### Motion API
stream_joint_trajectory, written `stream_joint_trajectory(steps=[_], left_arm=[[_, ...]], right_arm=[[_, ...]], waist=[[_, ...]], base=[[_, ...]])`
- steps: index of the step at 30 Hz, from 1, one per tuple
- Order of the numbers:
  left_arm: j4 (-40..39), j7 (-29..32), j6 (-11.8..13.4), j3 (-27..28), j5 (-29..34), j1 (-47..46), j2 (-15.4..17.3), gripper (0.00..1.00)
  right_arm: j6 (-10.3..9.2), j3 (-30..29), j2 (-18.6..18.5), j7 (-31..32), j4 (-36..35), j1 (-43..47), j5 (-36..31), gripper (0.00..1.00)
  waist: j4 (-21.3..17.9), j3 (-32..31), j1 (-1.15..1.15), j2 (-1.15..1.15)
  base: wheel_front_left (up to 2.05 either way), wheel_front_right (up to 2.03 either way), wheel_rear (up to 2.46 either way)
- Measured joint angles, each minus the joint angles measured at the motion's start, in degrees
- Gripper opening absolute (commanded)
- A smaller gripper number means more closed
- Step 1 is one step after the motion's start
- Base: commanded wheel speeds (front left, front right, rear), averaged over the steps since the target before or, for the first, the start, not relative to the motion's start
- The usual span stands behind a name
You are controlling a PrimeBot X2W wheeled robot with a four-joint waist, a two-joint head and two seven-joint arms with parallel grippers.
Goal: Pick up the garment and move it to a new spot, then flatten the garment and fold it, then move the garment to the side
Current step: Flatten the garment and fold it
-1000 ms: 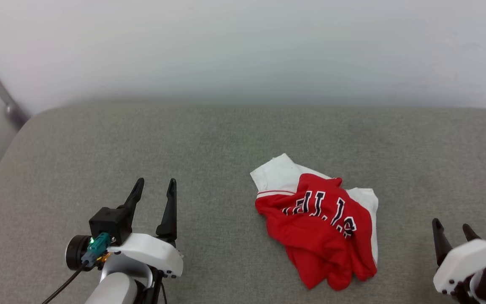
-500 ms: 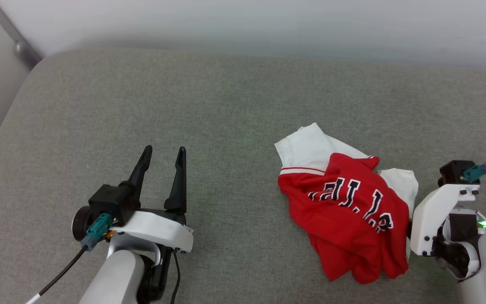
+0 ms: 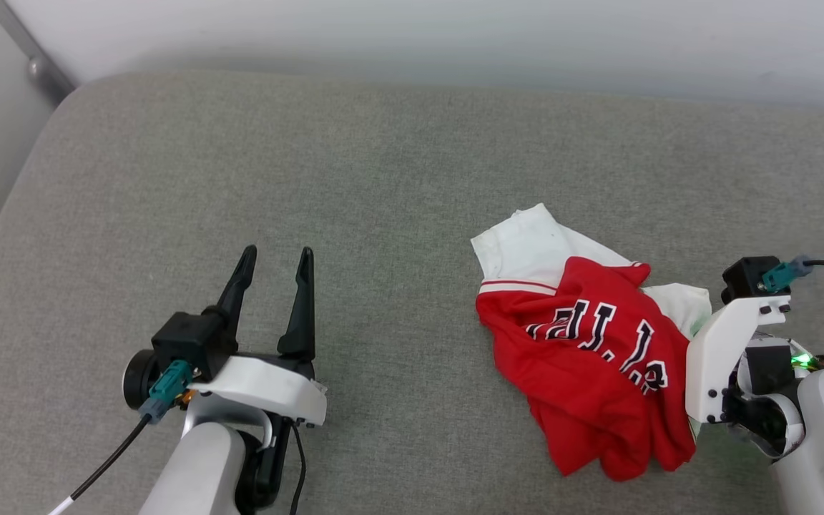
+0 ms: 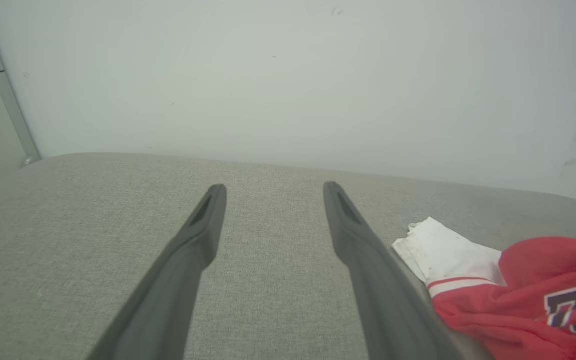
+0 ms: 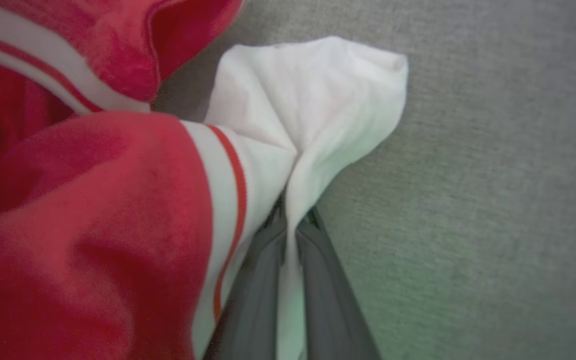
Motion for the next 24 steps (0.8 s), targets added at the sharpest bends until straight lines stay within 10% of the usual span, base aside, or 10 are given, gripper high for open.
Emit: stream_joint_trajectory(steps=[8, 23, 24], left_arm=[[1.87, 0.00, -0.77, 1.30, 1.11, 2.88, -0.54, 1.00], [3.16, 0.00, -0.78, 1.68, 1.41, 5.63, -0.34, 1.00], [3.27, 0.00, -0.78, 1.70, 1.38, 5.72, -0.33, 1.00]], right_arm=[[0.01, -2.48, -2.00, -7.54, -5.44, 1.25, -4.61, 0.00], [0.00, -26.51, 2.79, -10.89, -5.66, 17.74, -9.46, 0.00], [0.00, -27.05, 3.41, -11.68, -4.59, 18.05, -9.50, 0.16]], waist=[[-2.20, -4.36, 0.00, 0.00], [-6.17, -8.92, 0.00, 0.00], [-6.27, -8.87, 0.00, 0.00]], base=[[0.00, 0.00, 0.00], [0.00, 0.00, 0.00], [0.00, 0.00, 0.00]])
